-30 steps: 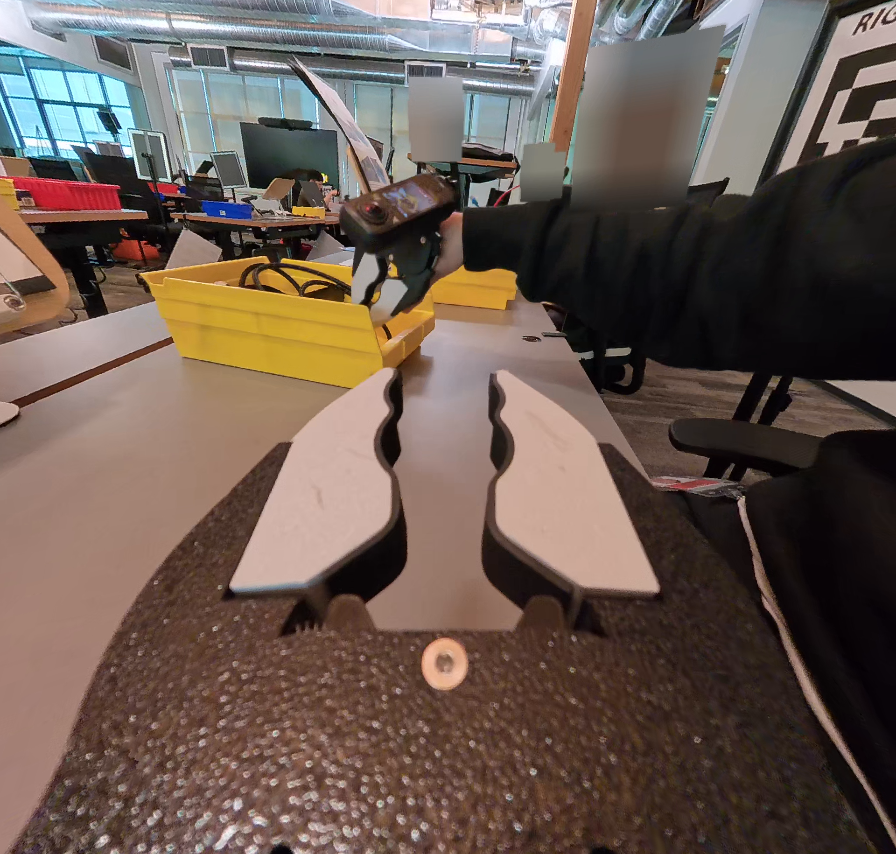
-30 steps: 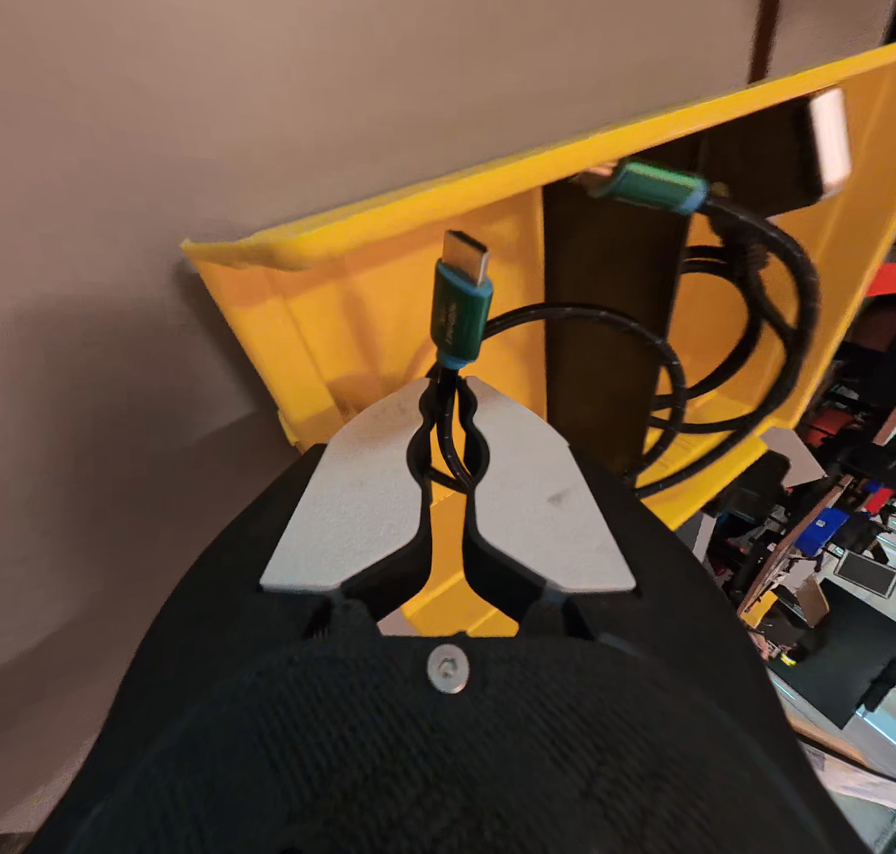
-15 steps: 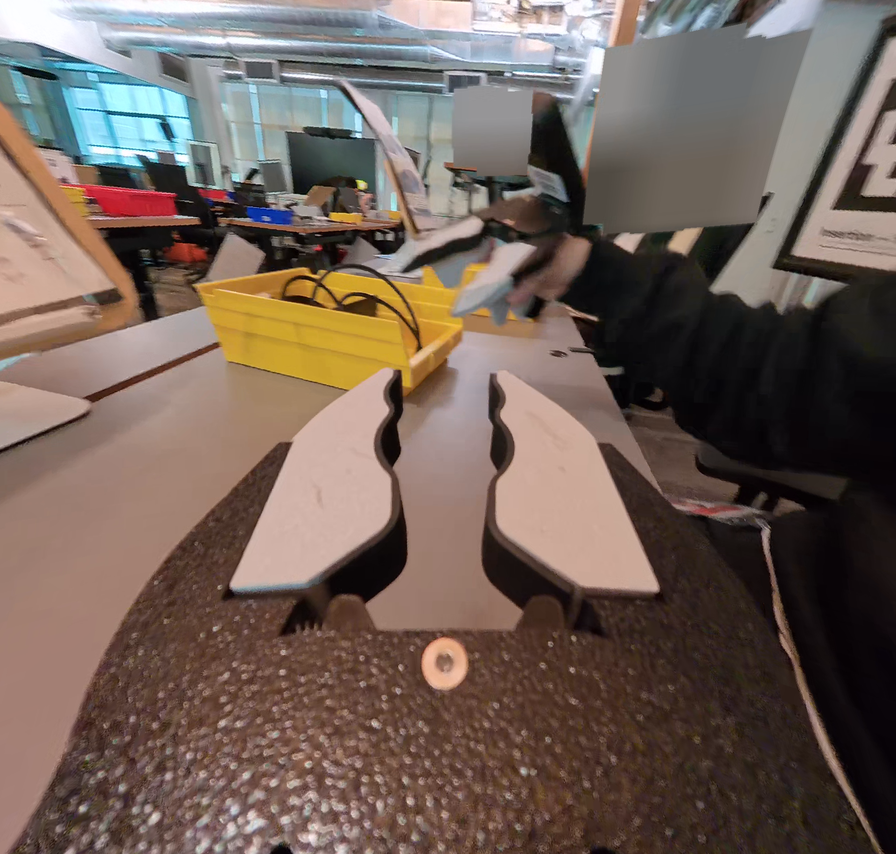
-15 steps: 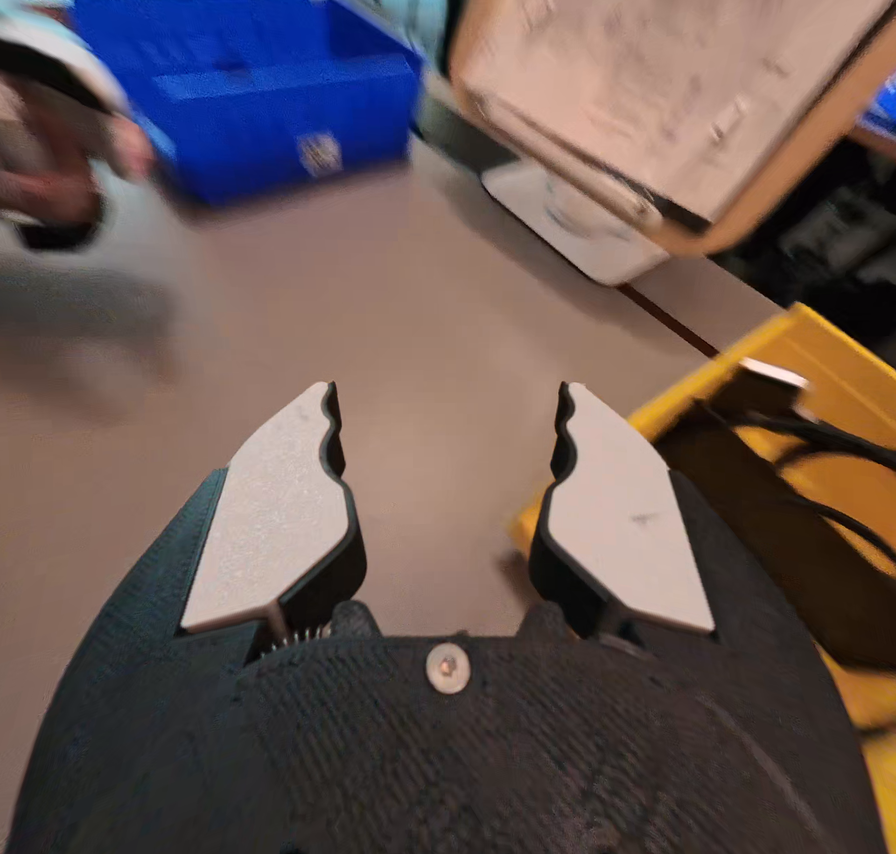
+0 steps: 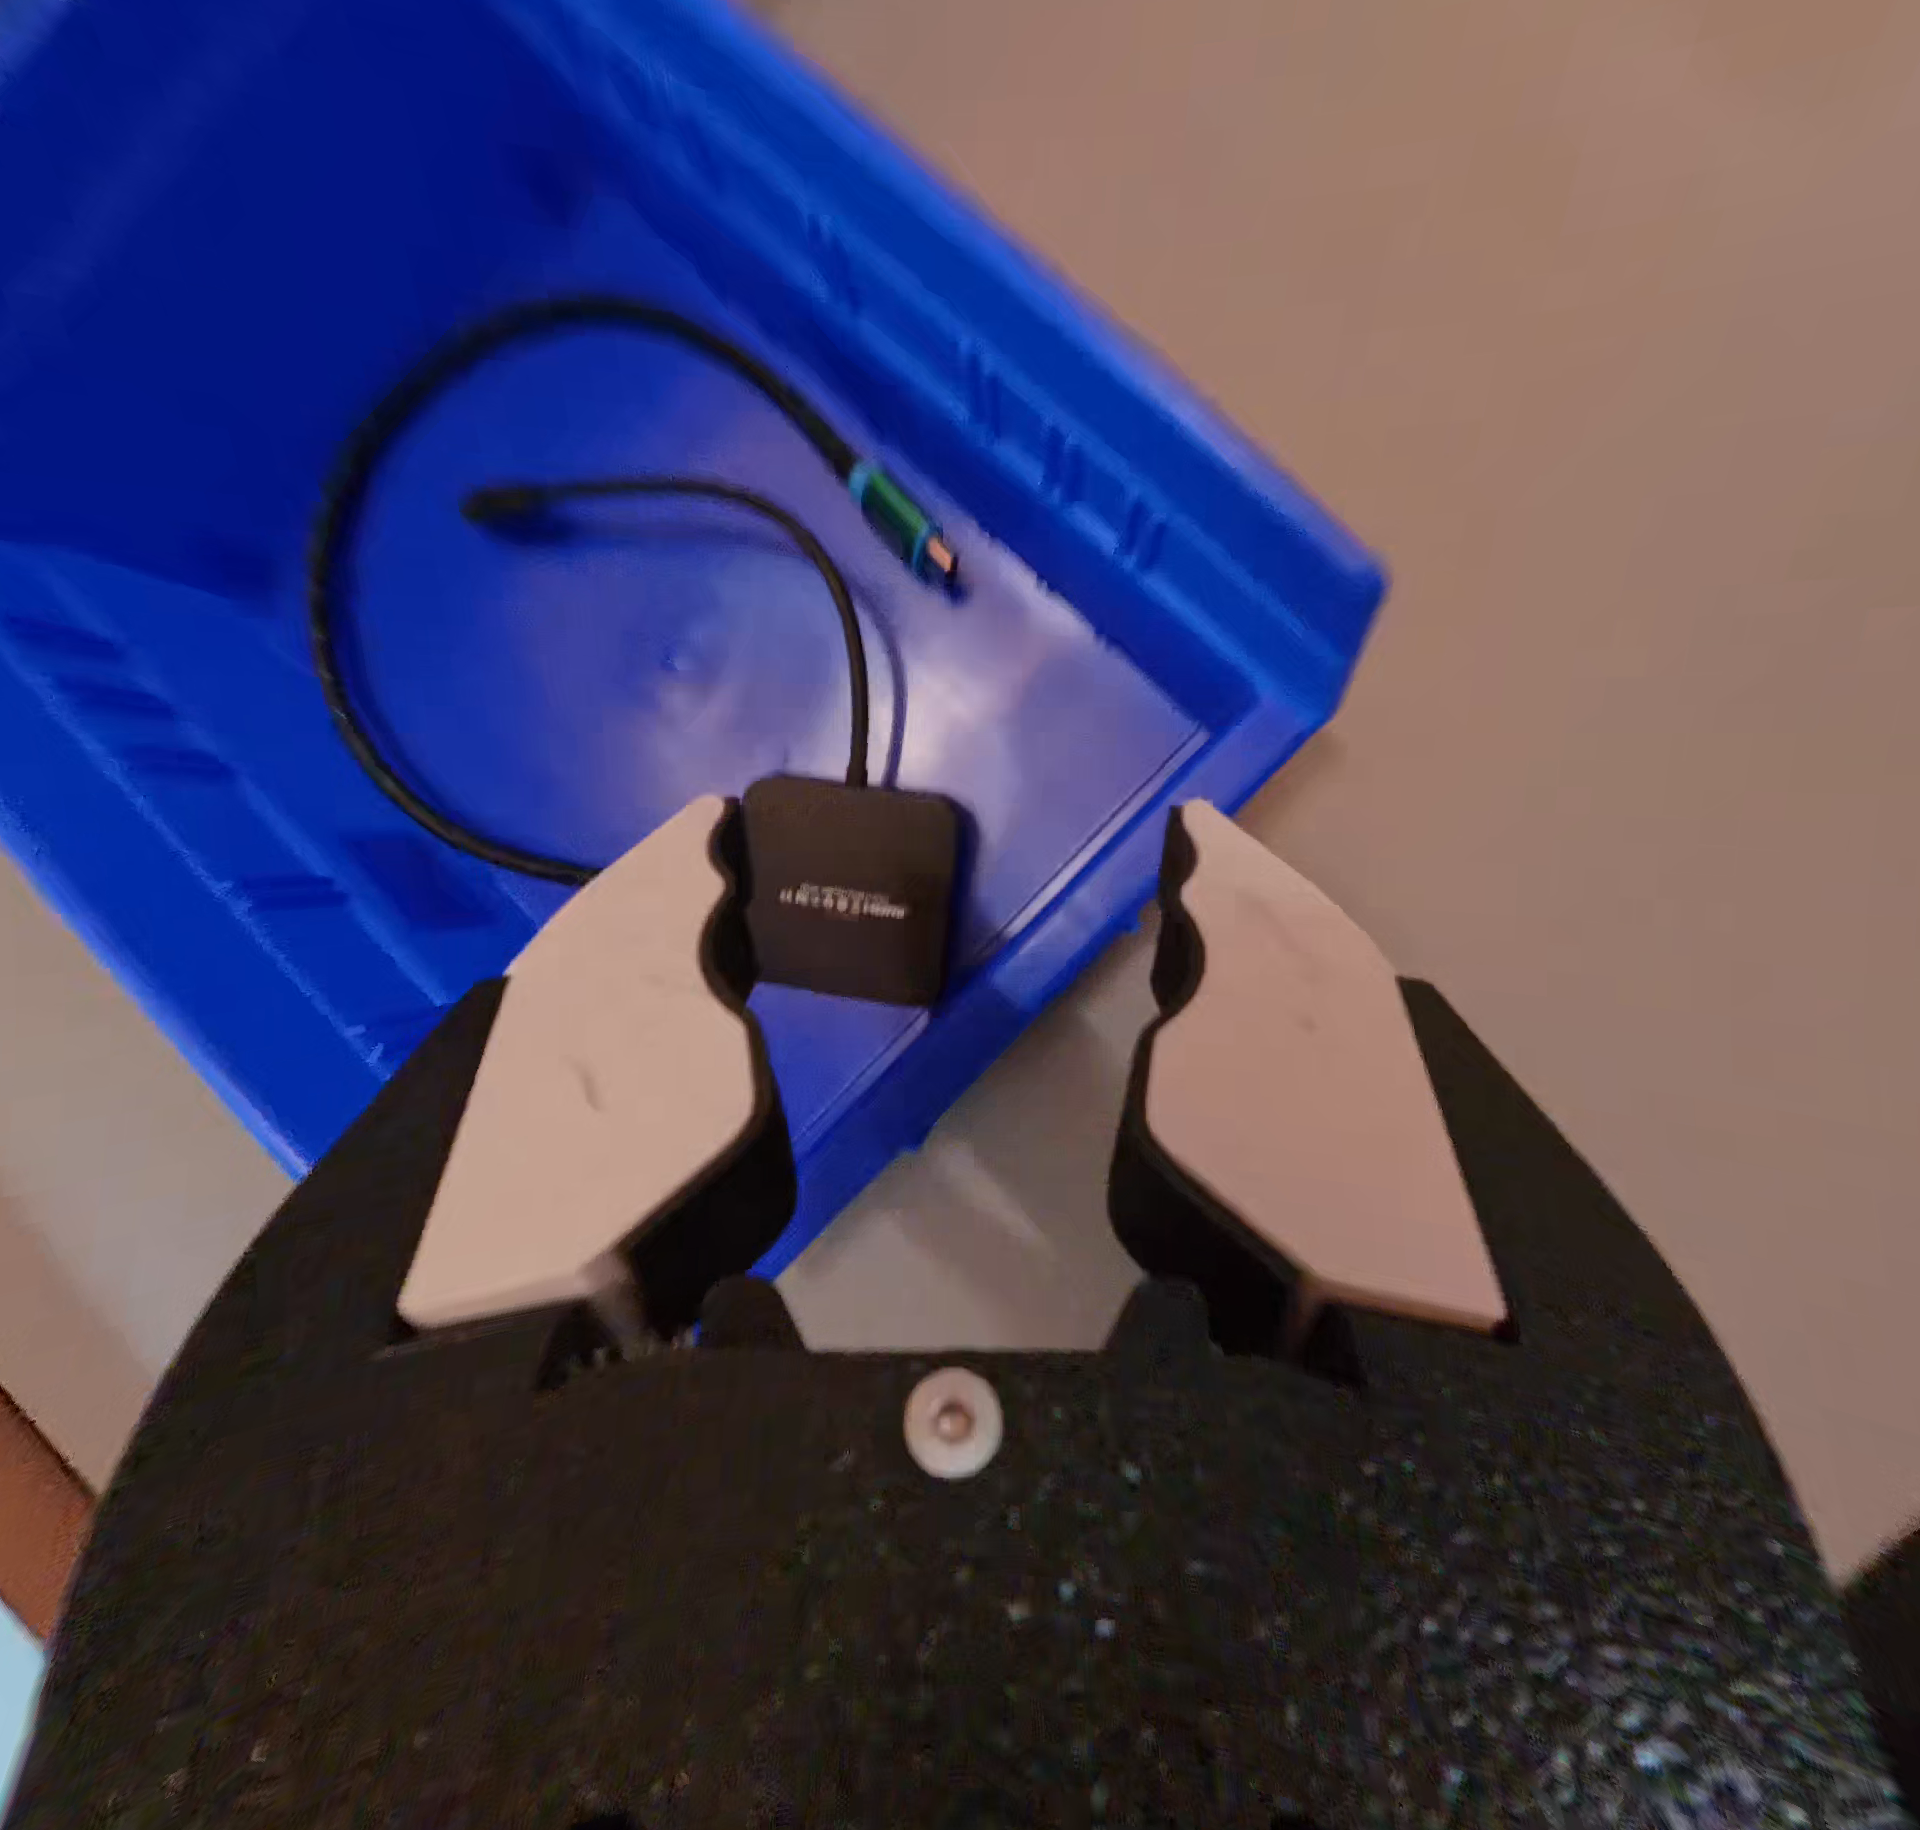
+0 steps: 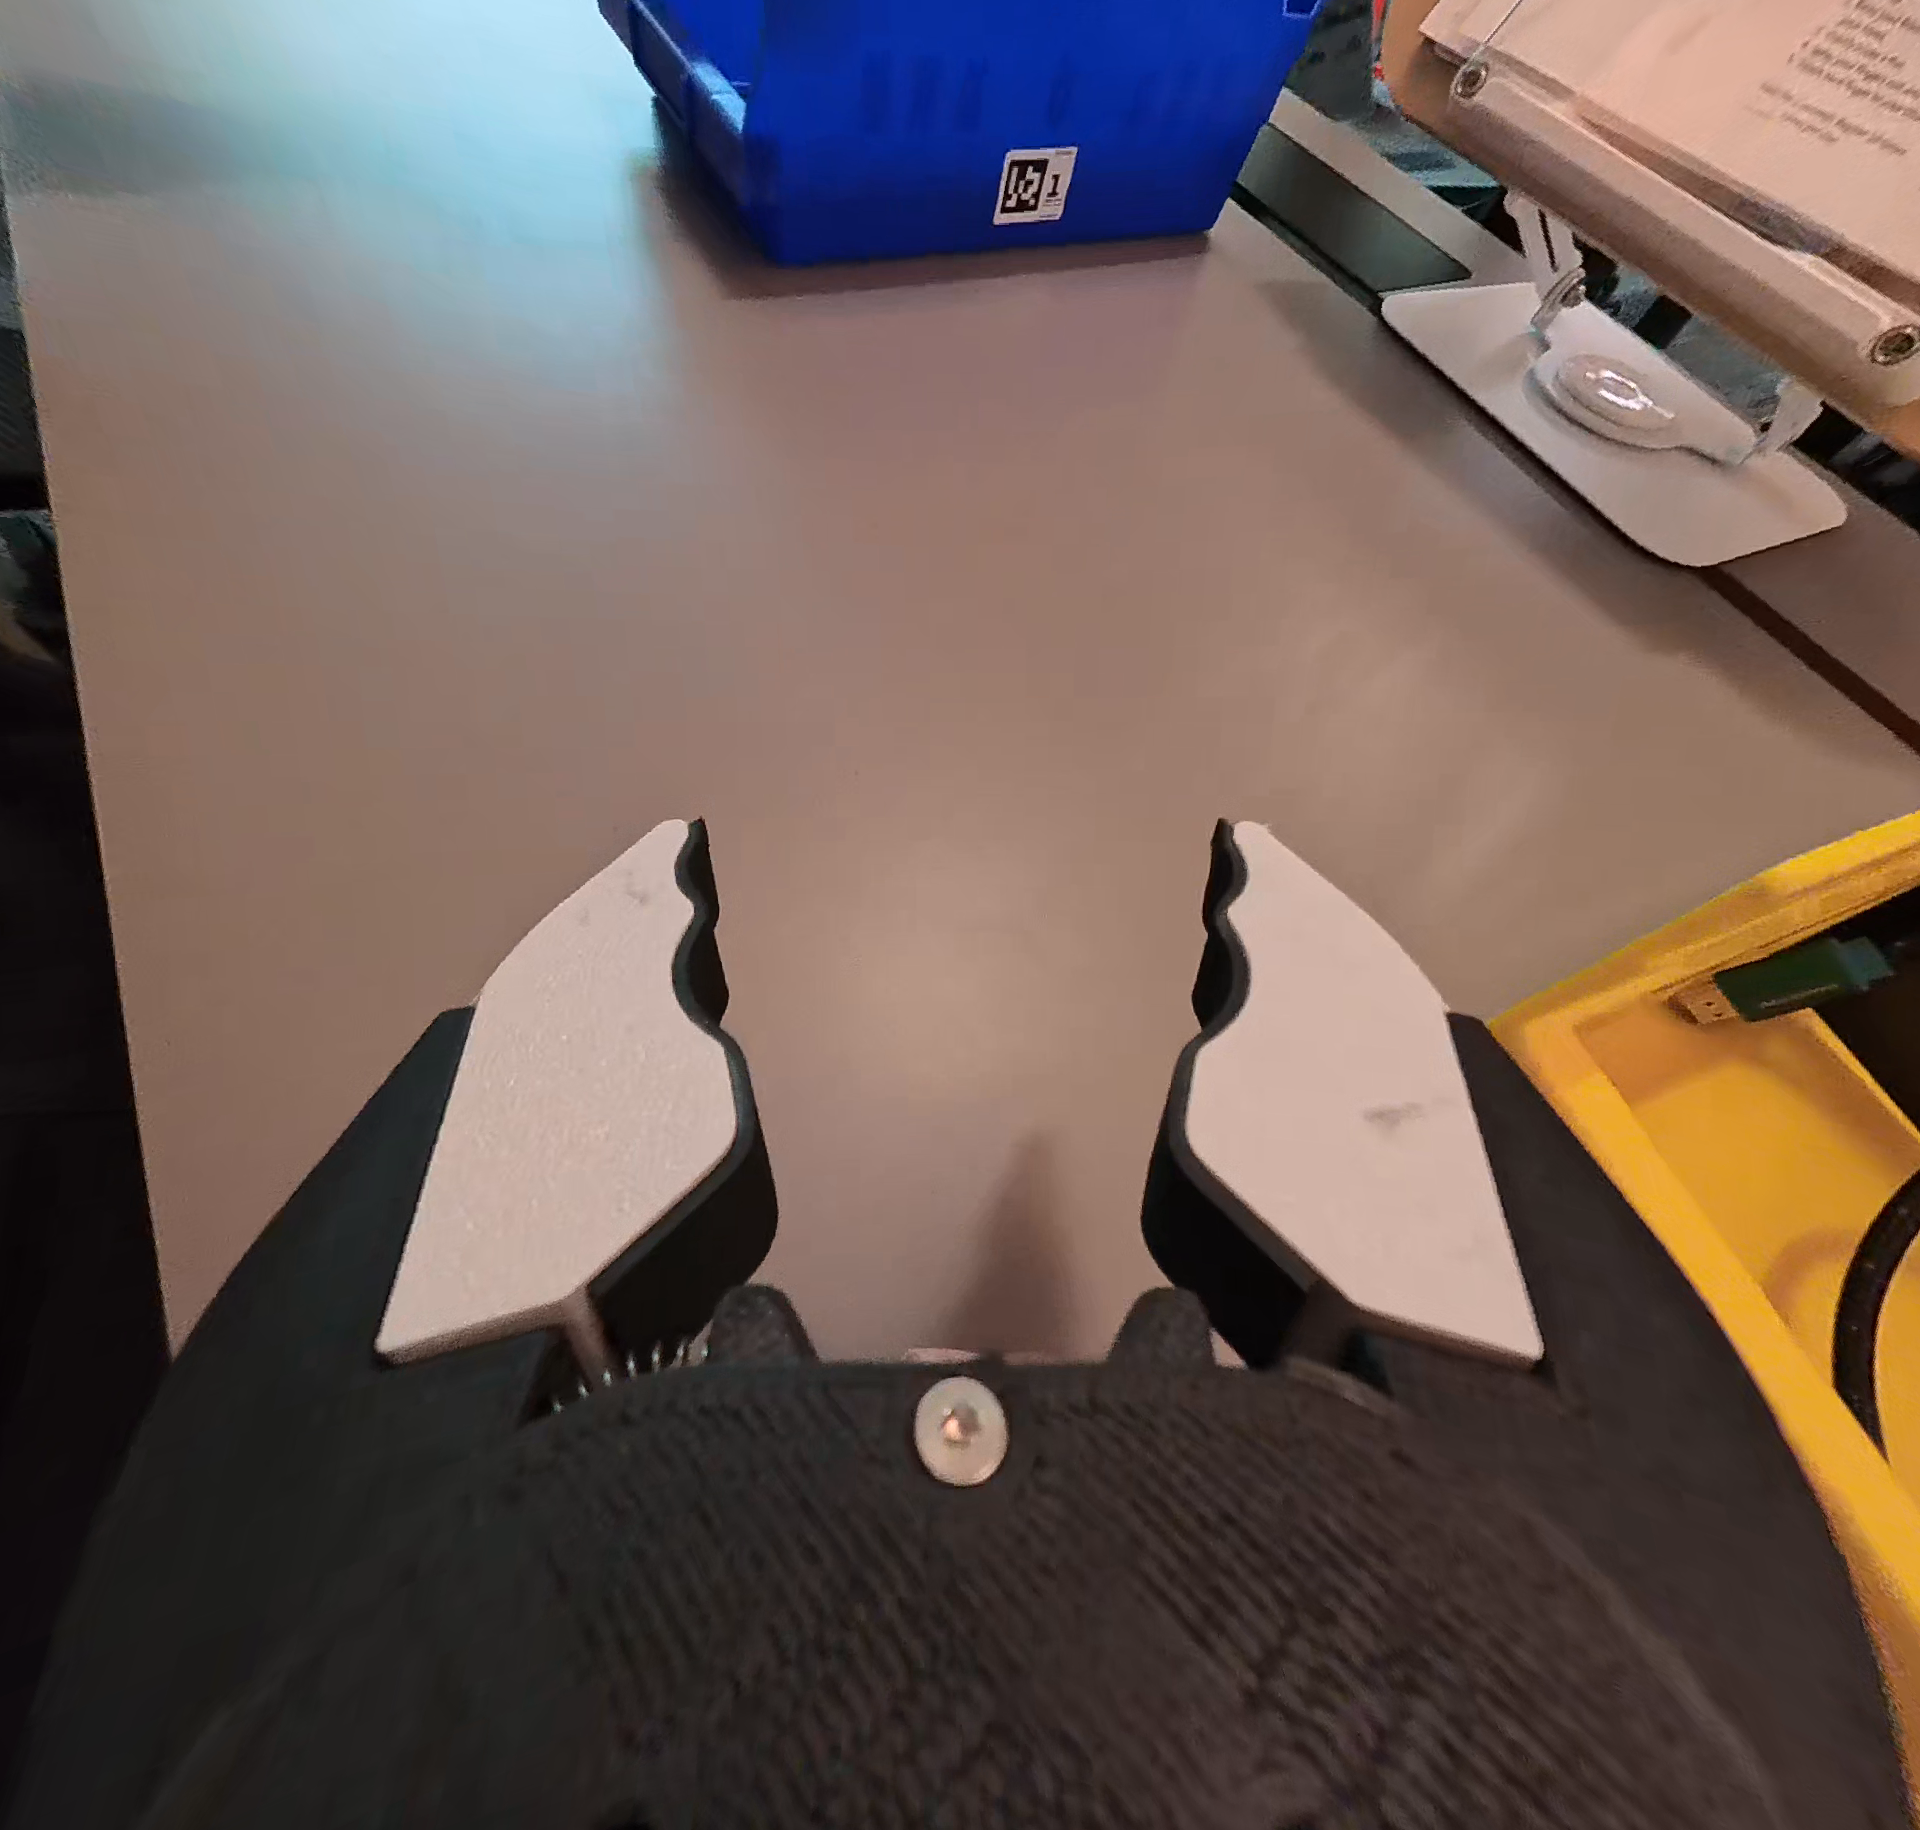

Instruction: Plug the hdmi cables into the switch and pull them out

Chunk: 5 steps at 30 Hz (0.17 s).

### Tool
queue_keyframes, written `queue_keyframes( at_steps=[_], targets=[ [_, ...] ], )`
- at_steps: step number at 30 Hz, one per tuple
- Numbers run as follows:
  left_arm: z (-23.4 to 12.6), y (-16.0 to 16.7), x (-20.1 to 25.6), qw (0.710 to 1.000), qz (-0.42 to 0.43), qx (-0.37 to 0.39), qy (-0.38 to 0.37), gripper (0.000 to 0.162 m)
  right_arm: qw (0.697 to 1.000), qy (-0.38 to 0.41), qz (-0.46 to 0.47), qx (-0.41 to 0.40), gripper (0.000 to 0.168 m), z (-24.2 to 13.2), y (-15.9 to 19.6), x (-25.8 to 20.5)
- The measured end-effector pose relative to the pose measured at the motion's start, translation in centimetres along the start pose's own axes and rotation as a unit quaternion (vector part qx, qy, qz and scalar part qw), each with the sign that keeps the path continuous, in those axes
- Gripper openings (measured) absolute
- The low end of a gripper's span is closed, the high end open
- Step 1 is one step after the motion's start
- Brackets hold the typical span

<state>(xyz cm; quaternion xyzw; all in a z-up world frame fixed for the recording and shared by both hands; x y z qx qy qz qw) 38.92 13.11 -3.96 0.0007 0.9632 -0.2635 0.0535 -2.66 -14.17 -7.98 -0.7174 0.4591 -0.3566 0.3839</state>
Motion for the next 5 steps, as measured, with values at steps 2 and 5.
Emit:
queue_keyframes(
  at_steps=[2, 5],
  targets=[
    [1.7, -0.1, -1.6, 0.996, 0.007, -0.084, -0.004, 0.08, 1.0, 0.007, 0.003, -0.003, 0.09, -0.1, -0.2, 0.2],
    [3.8, 0.3, -3.3, 0.98, -0.03, -0.199, -0.01, 0.081, 1.0, 0.004, -0.013, -0.002, 0.09, -0.6, -0.3, -0.1]
  ],
)
Point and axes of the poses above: each gripper's, where its closed fingertips meet, z out along the fingers, y out of its underside, x = y × z across the jaws, the point moved 8 cm from there along -z, back along the fingers, and after that the axes turned 1 degree about y, right-handed, at the moved point
